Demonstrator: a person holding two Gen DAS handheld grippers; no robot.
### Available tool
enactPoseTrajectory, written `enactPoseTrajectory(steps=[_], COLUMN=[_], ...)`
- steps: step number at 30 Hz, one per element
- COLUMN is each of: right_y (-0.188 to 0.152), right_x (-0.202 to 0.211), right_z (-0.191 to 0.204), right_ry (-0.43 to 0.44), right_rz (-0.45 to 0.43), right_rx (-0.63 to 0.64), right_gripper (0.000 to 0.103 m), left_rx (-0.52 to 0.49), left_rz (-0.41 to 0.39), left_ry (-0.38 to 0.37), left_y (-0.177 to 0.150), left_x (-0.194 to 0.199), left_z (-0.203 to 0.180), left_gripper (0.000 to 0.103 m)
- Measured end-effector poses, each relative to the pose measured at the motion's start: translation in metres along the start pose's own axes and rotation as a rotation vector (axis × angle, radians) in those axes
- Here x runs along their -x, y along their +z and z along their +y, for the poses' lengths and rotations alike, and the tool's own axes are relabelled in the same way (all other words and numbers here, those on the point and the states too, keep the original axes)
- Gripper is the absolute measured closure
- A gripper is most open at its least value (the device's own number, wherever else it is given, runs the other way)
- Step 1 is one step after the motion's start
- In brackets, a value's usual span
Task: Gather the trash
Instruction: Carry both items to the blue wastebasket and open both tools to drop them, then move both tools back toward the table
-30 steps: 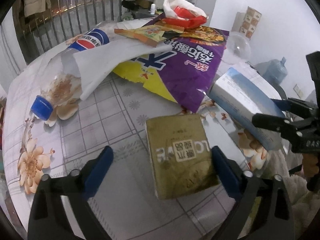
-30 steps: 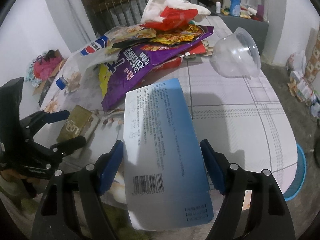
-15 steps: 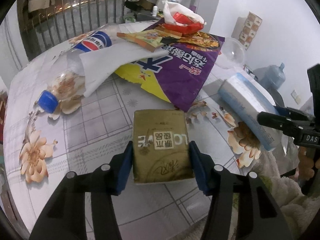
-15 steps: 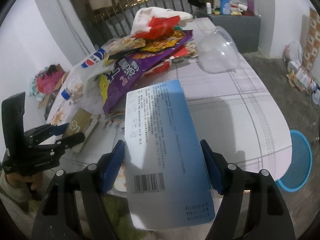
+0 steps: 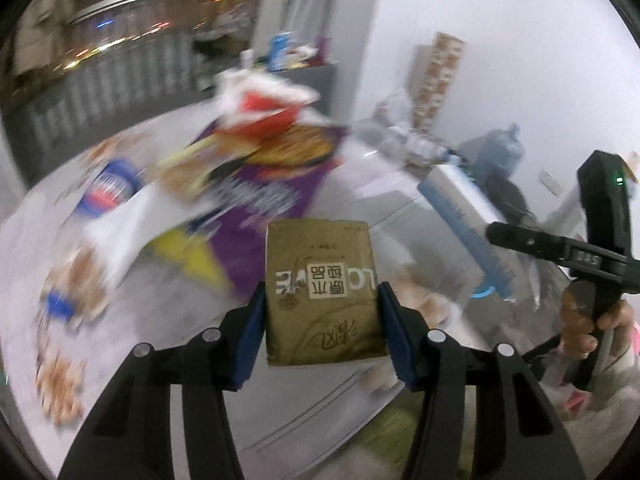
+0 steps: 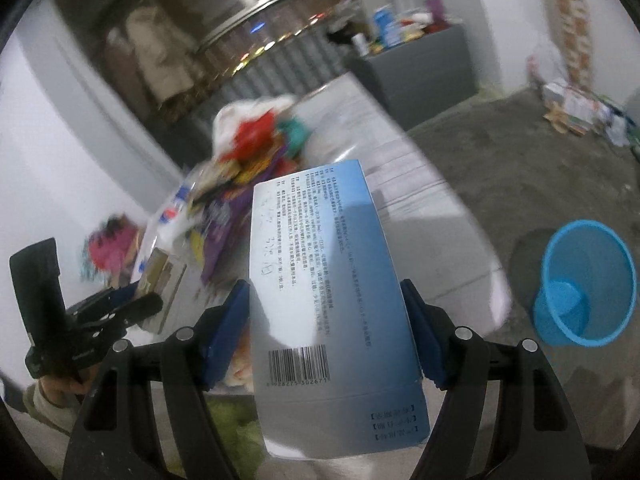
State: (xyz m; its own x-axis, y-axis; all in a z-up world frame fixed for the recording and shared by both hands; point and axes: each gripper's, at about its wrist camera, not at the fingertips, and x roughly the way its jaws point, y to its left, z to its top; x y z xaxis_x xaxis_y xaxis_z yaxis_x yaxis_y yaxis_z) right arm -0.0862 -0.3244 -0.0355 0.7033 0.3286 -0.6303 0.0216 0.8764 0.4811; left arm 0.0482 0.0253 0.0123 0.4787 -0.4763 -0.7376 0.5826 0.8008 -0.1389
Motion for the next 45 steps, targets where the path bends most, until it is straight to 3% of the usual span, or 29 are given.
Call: enactPoseTrajectory(steps=[5,11,17,19,22,25,30,35,45], right_y=[0.009,0.0,-0.015,-0.015,-0.012,-0.019,-0.032,-0.03,0.019], right_x=[0.043,0.06,0.053,0.043,0.027,0.019,0.019,0.03,0.049], right_z=[-0.076,-0.181,-0.273,-0.297,-0.329,-0.354,-0.365,-0.341,-0.244], right_ry=[-0.093,-0.157,-0.18,-0.176,-0.194,-0.241,-0.265,-0.331,-0.505], right_rz=[-0.11,-0.137,-0.138,-0.134,-0.132,-0.129,-0.137,-0.175,-0.253], right_rx=[-0.215,-0.545,-0.805,-0.864,-0.935,-1.006,-1.063,-0.99,-0.593], right_gripper=[0.033,0.033,0.033,0.032,0.029,0.019,0.019,0.019,0.018], left_rx=[-0.121,-0.195,-0.291,-0.326,-0.399,-0.418,-0.352,-0.318,-0.246], left_rz=[0.026,0.18,0.31,0.336,0.341,0.338,0.313,0.273,0.125], left_ry=[-0.153,-0.329,-0.385,-0.37,-0.374,-0.371,-0.381,-0.382,-0.393], left_y=[0.046,0.087,0.11,0.118,0.125,0.131,0.138,0.142,0.148], left_x=[-0.041,-0.128,-0.217,-0.245,-0.285,-0.317,-0.329,-0.312,-0.217], left_z=[-0.055,-0.138,-0.22,-0.243,-0.279,-0.3,-0.306,-0.297,-0.249], left_gripper=[0.05,0.05,0.05,0.05,0.048,0.039,0.031,0.029,0.029])
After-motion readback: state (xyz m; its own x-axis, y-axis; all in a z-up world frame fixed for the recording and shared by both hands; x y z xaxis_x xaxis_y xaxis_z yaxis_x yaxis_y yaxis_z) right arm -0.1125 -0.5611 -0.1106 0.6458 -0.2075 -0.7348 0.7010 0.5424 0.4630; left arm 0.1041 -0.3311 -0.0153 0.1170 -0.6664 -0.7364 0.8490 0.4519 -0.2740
